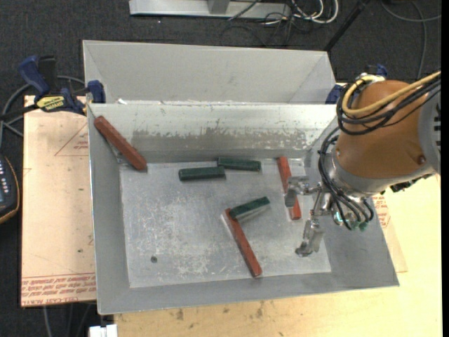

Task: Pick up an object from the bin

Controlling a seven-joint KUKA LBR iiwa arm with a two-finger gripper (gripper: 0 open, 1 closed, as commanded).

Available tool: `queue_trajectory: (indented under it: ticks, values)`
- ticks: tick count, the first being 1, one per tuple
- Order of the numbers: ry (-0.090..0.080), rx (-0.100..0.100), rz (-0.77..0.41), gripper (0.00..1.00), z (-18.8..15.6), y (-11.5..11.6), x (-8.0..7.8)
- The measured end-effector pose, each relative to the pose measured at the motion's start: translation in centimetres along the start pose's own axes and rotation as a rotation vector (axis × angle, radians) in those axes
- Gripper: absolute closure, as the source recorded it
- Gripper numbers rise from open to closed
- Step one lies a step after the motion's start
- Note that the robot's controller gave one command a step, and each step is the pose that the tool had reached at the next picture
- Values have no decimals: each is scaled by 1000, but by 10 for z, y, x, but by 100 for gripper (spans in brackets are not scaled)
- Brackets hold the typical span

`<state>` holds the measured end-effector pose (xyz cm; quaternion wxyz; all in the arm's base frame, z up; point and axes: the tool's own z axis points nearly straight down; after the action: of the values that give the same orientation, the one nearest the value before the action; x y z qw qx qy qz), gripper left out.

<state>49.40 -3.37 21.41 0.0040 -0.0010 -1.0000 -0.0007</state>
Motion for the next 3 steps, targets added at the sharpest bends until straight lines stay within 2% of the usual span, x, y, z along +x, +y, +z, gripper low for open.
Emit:
queue_trajectory:
  ticks: [1, 2, 3]
  values:
    - [-7, -1, 131, 0, 74, 15, -62]
    - [-4, 0, 41, 0, 148, 21, -82]
    - [-9, 0, 41, 100, 143, 20, -83]
